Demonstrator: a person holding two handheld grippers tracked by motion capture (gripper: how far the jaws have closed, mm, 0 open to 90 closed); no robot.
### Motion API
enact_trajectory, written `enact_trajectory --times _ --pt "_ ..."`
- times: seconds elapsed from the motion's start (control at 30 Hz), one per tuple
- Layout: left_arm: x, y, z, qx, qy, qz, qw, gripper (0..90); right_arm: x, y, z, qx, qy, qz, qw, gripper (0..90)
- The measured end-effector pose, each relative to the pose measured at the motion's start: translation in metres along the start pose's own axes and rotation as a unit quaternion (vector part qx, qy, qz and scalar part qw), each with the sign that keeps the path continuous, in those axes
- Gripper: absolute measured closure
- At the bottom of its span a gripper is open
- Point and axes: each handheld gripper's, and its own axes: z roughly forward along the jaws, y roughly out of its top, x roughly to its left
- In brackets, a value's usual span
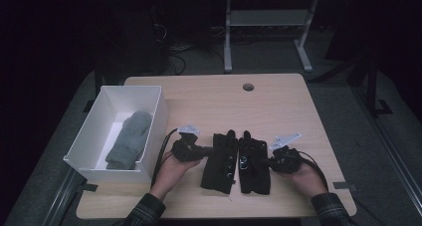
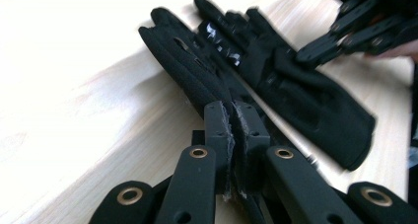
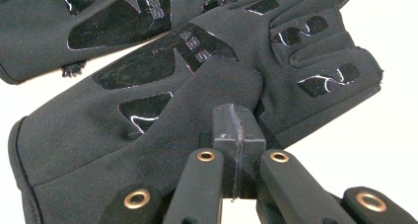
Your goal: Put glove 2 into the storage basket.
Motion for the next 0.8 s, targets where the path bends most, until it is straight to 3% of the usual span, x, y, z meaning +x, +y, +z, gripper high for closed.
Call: enact_trajectory --times 0.33,0.8 --pt "0.002 0.01 -0.01 -0.039 -0.027 -0.018 0.9987 86.0 0.01 0.006 0.006 0.0 0.011 -0.01 0.9999 90.0" --pt "-0.005 0.016 -0.009 -0.048 -0.06 -0.025 0.9968 86.1 0.018 0.014 0.014 -0.003 0.015 -0.014 0.9998 90.0"
